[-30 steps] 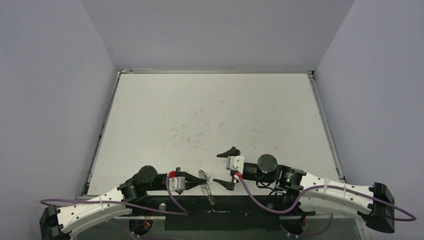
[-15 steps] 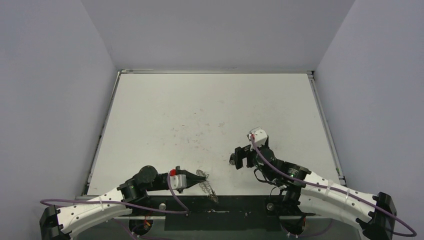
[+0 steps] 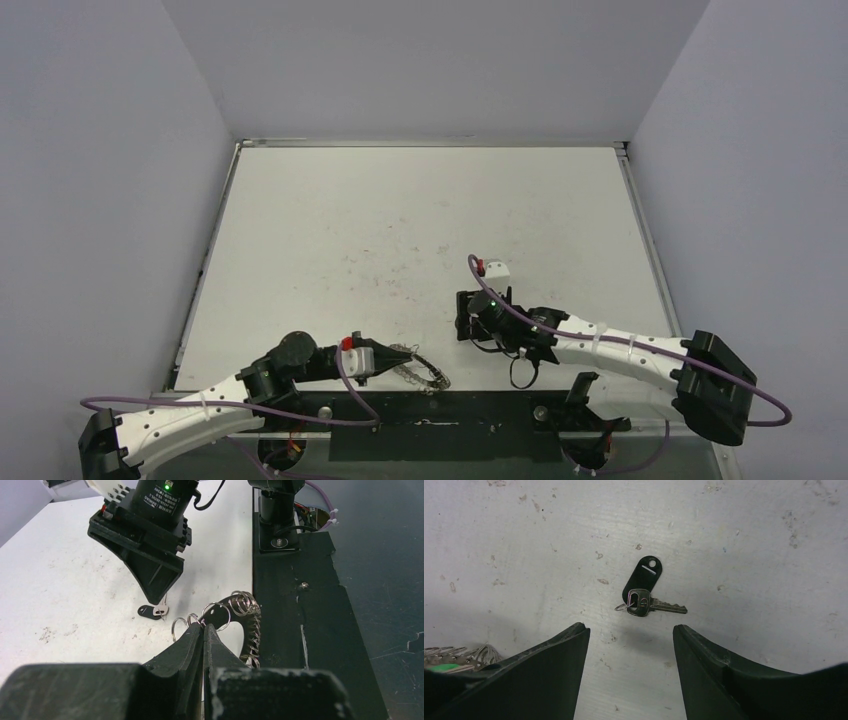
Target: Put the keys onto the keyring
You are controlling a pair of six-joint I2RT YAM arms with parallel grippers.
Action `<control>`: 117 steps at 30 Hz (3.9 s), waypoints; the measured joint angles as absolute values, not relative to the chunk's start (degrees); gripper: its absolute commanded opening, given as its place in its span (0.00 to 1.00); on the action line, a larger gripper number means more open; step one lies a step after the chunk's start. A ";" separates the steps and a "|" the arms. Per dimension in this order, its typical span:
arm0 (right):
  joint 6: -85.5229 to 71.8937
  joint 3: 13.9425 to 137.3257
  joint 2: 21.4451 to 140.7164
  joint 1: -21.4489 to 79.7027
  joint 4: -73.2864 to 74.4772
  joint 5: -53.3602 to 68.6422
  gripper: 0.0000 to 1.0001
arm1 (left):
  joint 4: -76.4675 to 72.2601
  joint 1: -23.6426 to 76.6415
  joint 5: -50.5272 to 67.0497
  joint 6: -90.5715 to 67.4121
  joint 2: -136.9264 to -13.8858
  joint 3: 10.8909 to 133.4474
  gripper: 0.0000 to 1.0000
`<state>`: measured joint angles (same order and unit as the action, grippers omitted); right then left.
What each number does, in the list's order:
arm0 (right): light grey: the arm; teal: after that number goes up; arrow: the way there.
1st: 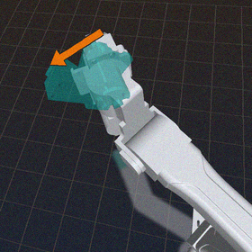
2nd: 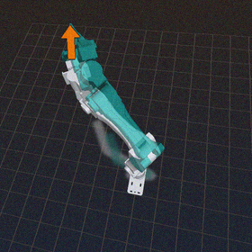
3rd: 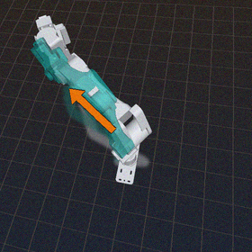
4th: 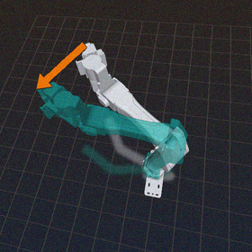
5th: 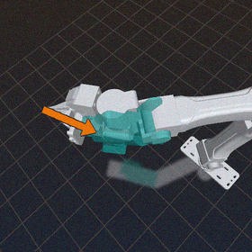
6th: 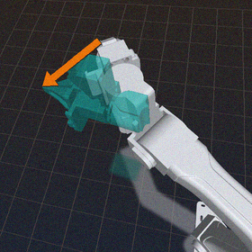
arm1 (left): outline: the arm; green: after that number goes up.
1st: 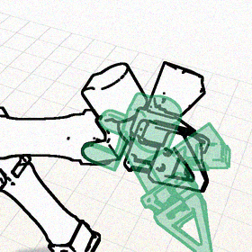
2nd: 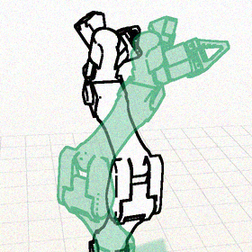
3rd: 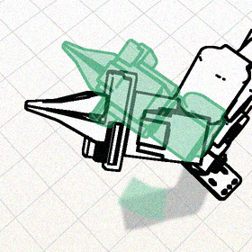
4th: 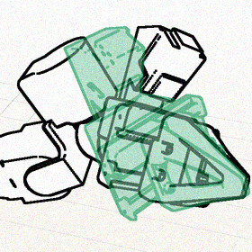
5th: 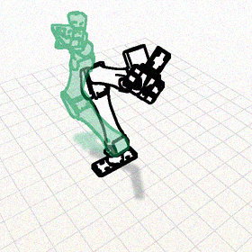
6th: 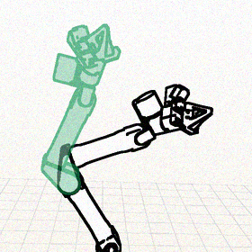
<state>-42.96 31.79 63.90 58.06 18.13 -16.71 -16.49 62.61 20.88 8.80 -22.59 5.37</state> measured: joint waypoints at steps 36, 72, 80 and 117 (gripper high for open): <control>-49.52 34.87 77.19 58.04 16.84 -17.78 0.00 | -15.92 62.70 20.80 7.68 -19.62 4.21 0.00; -9.67 42.72 58.50 59.83 24.88 19.92 0.00 | -16.08 62.70 21.89 7.73 -21.19 4.21 0.00; -7.81 45.21 61.08 60.82 25.30 25.89 0.00 | -16.45 62.70 23.73 7.94 -21.65 4.21 0.00; -2.70 54.41 70.96 66.54 30.13 31.40 0.00 | -18.31 62.92 27.70 8.21 -24.18 4.23 0.00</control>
